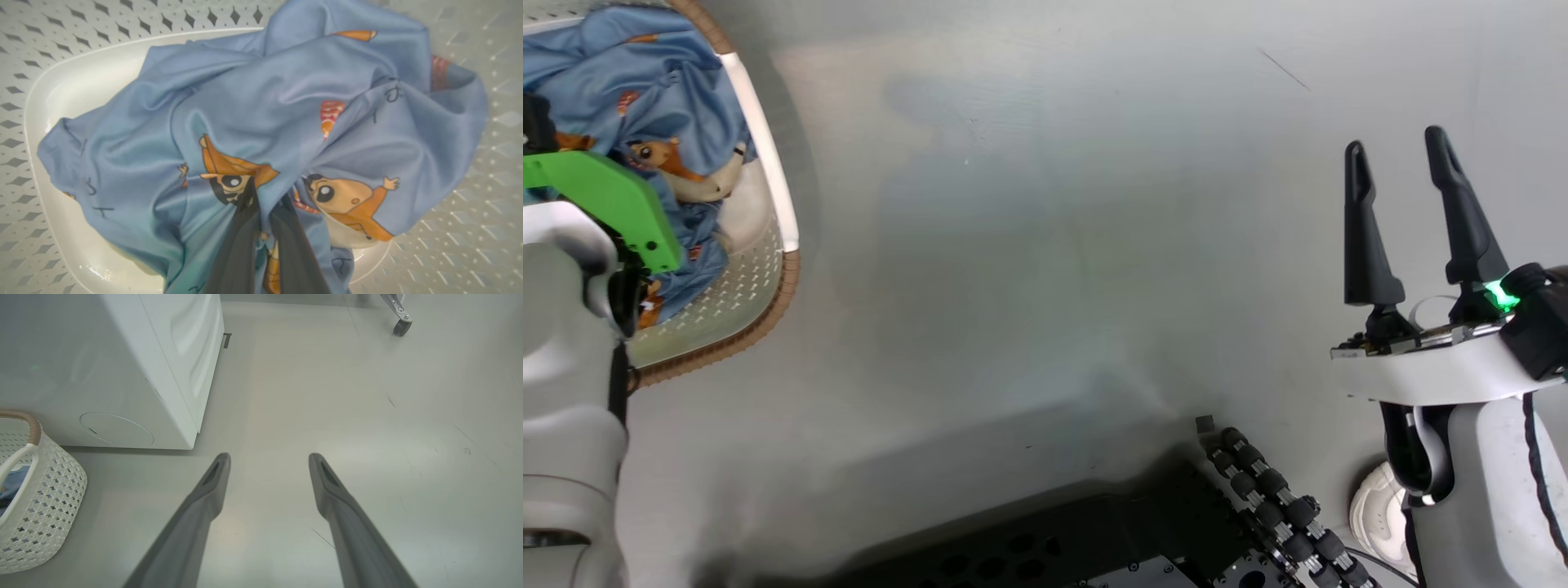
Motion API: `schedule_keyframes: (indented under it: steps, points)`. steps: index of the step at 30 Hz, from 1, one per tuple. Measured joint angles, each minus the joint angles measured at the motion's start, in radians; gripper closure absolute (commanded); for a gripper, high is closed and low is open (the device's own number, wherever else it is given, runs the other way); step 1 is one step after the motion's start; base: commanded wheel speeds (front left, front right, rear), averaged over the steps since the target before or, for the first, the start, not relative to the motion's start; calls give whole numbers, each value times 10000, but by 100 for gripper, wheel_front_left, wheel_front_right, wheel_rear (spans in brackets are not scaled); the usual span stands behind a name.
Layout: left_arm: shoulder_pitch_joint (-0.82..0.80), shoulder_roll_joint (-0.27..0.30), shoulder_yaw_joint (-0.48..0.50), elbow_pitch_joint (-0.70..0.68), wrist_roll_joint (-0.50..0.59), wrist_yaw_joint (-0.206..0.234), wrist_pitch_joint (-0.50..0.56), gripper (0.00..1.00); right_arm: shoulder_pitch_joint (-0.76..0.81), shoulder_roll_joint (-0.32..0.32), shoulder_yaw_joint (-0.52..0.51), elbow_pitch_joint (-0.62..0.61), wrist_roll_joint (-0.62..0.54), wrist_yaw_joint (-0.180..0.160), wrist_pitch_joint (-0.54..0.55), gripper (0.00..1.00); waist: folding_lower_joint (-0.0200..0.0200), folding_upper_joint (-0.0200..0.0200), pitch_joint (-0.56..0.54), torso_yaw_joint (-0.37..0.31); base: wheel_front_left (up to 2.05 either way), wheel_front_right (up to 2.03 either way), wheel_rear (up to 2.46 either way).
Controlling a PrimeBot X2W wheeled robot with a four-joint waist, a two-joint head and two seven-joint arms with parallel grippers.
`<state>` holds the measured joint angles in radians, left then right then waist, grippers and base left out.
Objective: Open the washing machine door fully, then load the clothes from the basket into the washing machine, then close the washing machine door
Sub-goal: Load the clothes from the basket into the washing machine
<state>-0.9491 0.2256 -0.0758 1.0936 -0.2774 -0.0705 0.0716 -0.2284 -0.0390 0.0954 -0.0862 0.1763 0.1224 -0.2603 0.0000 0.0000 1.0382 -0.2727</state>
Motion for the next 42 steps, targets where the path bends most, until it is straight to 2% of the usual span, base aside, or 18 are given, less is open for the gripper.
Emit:
schedule_keyframes:
  steps: [6,11,21,38,42]
  points:
    - [93,-500,-52,-48,-54,-176,-736,100,-140,-6,-291,142,6,0,0,0,0,0,-291,243,0,0,0]
    - [542,-690,-8,-69,-226,-261,-1442,100,-223,-6,-416,301,84,0,0,0,0,0,-646,470,0,0,0]
    - [1411,-1430,81,-303,-564,-360,-3010,100,-536,-13,-581,554,27,0,0,0,0,0,-1699,979,0,0,0]
    - [3118,-1699,8,-1087,-690,-491,-3210,100,-267,-69,-966,965,-293,0,0,0,0,0,-4064,1859,0,0,0]
    - [3611,-1732,230,-1954,-792,-495,-3210,100,80,-75,-1047,1095,-303,0,0,0,-1,0,-4649,2025,0,0,0]
